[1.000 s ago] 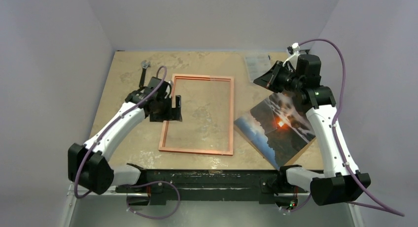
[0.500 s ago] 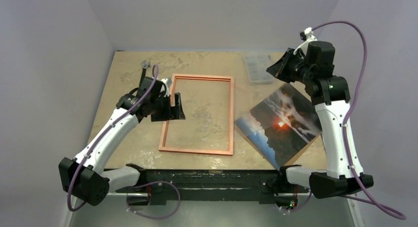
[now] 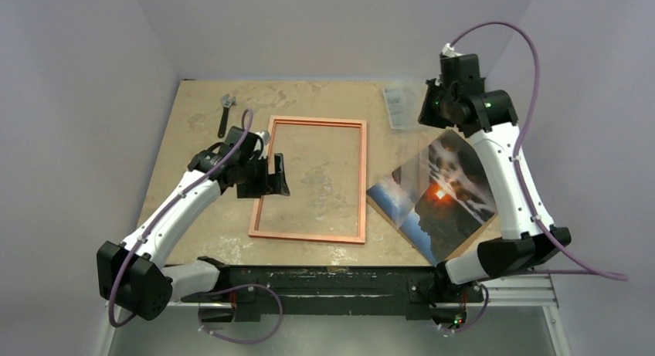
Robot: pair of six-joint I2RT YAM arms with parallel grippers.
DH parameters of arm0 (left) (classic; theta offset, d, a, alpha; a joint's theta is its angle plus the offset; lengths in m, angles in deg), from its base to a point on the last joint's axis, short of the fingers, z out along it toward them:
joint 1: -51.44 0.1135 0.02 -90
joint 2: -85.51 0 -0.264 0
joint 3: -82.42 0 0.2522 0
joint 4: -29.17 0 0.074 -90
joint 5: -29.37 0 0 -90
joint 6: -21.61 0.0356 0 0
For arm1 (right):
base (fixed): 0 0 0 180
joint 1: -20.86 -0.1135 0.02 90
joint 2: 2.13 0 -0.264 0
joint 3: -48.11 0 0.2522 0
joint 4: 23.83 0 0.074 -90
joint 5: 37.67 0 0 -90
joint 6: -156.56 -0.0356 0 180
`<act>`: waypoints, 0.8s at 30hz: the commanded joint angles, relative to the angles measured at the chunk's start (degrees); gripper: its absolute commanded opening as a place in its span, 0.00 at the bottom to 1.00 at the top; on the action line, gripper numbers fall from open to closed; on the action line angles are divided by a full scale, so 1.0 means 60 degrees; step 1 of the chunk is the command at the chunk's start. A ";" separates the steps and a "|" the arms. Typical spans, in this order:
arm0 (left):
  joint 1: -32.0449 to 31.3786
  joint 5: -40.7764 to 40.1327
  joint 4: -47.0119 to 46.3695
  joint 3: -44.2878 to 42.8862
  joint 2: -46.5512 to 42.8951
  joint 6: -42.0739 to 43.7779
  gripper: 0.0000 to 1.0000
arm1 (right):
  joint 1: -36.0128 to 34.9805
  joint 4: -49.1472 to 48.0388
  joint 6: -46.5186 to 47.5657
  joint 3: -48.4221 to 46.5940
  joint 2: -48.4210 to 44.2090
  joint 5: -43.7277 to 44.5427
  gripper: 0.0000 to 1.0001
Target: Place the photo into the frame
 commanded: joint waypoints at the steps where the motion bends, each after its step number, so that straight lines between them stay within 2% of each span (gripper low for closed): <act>1: -0.0033 0.0124 -0.0235 0.0131 -0.0049 -0.0210 0.85 | -0.1362 0.0266 0.0015 -0.0750 0.0205 0.1909 0.00; 12: -0.0032 0.0123 -0.0285 0.0503 -0.0339 -0.0334 0.84 | -0.4023 -0.0028 -0.0521 -0.0208 0.1303 0.3623 0.00; 17: -0.0033 0.0055 -0.0223 0.0471 -0.0450 -0.0350 0.84 | -0.4921 -0.0018 -0.0527 -0.0553 0.1930 0.3773 0.06; 20: -0.0033 -0.0048 -0.0150 0.0451 -0.0507 -0.0345 0.84 | -0.5194 -0.0203 -0.0548 -0.0616 0.2160 0.3028 0.15; 24: -0.0033 -0.0259 -0.0076 0.0468 -0.0694 -0.0397 0.84 | -0.5286 -0.1123 -0.0721 -0.0027 0.1989 0.1242 0.49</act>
